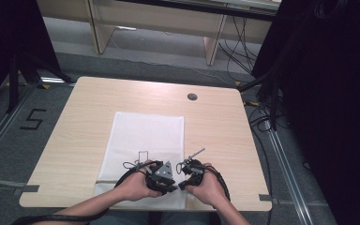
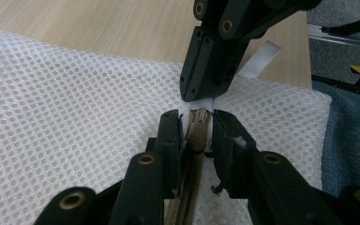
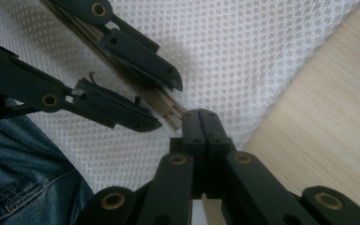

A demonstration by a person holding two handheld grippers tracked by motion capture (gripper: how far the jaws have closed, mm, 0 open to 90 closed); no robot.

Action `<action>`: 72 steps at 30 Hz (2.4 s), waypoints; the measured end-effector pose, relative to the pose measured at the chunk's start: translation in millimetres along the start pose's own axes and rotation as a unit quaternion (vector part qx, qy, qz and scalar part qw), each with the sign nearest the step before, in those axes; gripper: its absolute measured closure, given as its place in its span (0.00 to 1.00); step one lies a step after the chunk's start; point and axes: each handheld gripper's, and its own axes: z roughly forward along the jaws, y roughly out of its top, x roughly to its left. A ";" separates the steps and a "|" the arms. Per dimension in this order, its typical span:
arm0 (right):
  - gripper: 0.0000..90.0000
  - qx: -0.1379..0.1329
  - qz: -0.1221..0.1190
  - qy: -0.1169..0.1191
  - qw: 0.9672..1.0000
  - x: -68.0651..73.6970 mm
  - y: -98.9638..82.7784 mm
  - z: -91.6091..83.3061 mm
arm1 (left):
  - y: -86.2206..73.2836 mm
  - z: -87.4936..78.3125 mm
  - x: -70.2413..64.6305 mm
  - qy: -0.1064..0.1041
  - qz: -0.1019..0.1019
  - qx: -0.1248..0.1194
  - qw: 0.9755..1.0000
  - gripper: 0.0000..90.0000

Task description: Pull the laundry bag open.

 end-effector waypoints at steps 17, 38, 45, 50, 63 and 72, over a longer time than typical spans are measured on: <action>1.00 -0.001 0.007 0.002 1.000 0.9 -1.6 -1.0 | 4.9 -6.4 -7.4 0.011 0.035 0.013 0.999 0.97; 1.00 -0.001 0.003 0.001 1.000 1.1 -1.4 -0.6 | 2.2 -4.5 -8.0 0.011 -0.005 0.013 1.000 0.97; 1.00 0.002 0.006 0.001 1.000 3.3 -2.2 -1.0 | 3.4 -6.3 -8.4 0.010 -0.006 0.015 1.000 0.97; 1.00 0.003 0.004 0.001 1.000 3.4 -2.1 -1.1 | 2.7 -8.7 -7.7 0.009 -0.010 0.012 1.000 0.97; 1.00 -0.004 -0.006 -0.005 1.000 3.0 -2.1 -0.2 | 1.5 -12.7 -5.6 0.003 -0.014 0.006 1.000 0.97; 1.00 -0.002 -0.007 -0.006 1.000 2.9 -2.1 -0.7 | -0.9 -16.8 -5.8 0.002 -0.024 0.000 1.000 0.97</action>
